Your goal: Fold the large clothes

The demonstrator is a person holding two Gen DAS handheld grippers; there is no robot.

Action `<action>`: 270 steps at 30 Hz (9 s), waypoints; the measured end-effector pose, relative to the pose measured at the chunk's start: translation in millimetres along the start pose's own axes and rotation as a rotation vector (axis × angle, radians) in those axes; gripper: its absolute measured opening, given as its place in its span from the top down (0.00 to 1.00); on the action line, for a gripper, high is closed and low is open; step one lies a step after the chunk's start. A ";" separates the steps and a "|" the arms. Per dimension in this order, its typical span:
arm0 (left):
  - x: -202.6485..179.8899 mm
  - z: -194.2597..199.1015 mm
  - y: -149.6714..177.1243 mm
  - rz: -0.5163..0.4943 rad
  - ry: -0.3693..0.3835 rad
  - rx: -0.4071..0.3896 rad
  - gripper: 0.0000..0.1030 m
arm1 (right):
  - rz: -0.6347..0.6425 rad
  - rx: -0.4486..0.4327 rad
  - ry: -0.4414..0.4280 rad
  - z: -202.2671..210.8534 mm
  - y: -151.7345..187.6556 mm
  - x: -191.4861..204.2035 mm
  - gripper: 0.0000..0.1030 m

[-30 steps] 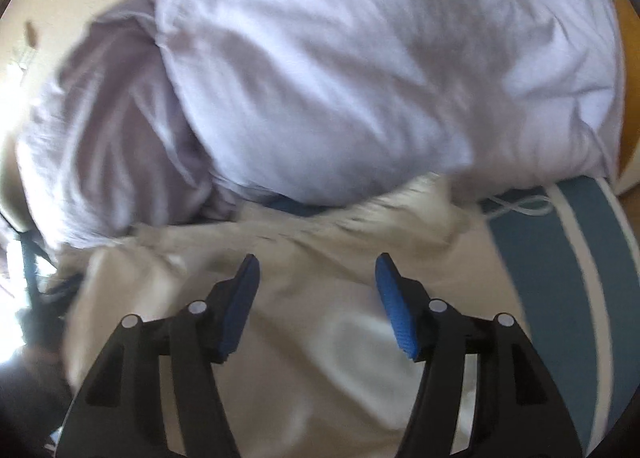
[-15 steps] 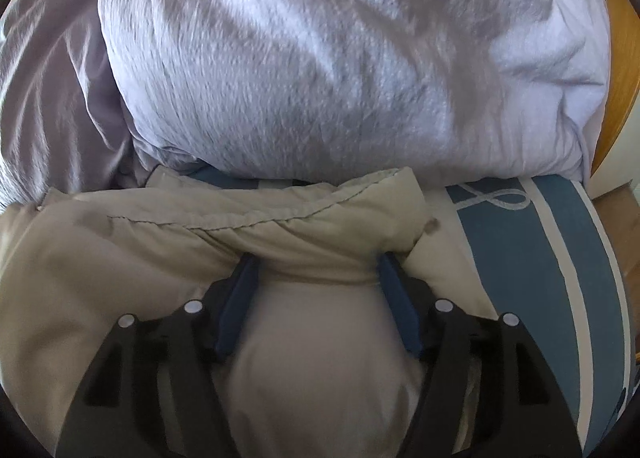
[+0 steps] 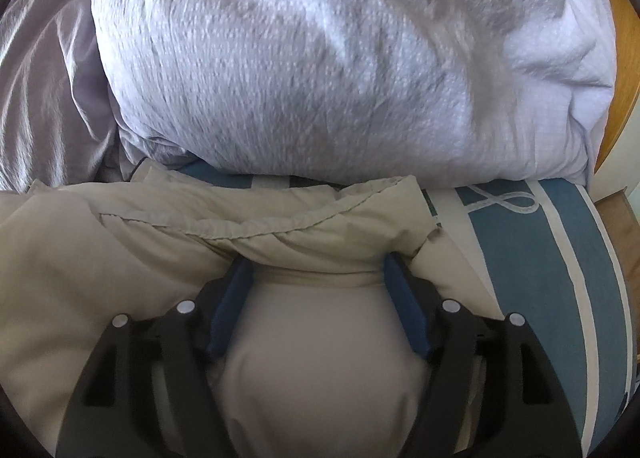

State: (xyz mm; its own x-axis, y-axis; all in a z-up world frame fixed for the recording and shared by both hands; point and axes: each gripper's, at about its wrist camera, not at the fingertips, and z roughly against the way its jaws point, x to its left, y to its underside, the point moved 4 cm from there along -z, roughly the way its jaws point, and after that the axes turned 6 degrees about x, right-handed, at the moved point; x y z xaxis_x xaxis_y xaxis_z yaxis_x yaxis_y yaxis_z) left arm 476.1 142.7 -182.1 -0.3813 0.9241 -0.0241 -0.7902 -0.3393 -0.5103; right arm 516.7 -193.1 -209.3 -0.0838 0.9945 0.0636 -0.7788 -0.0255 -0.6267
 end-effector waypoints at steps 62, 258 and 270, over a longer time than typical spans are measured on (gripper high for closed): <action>-75.1 26.3 28.2 -0.053 0.094 0.045 0.02 | 0.057 0.094 -0.143 3.4 -9.2 79.7 0.17; -222.8 209.9 218.9 -0.089 0.471 0.156 0.76 | 0.172 0.049 -0.269 152.7 222.4 -43.7 0.39; -247.1 208.9 229.0 -0.164 0.304 0.080 0.69 | 0.145 0.080 -0.287 148.7 235.6 -68.8 0.39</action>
State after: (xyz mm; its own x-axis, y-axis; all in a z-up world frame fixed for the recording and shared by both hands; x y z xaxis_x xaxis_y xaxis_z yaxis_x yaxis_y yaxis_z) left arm 289.2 -200.1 -113.4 -0.0951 0.9735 -0.2082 -0.8689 -0.1832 -0.4598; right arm 246.5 -282.7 -245.9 -0.3602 0.9109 0.2013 -0.7912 -0.1840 -0.5832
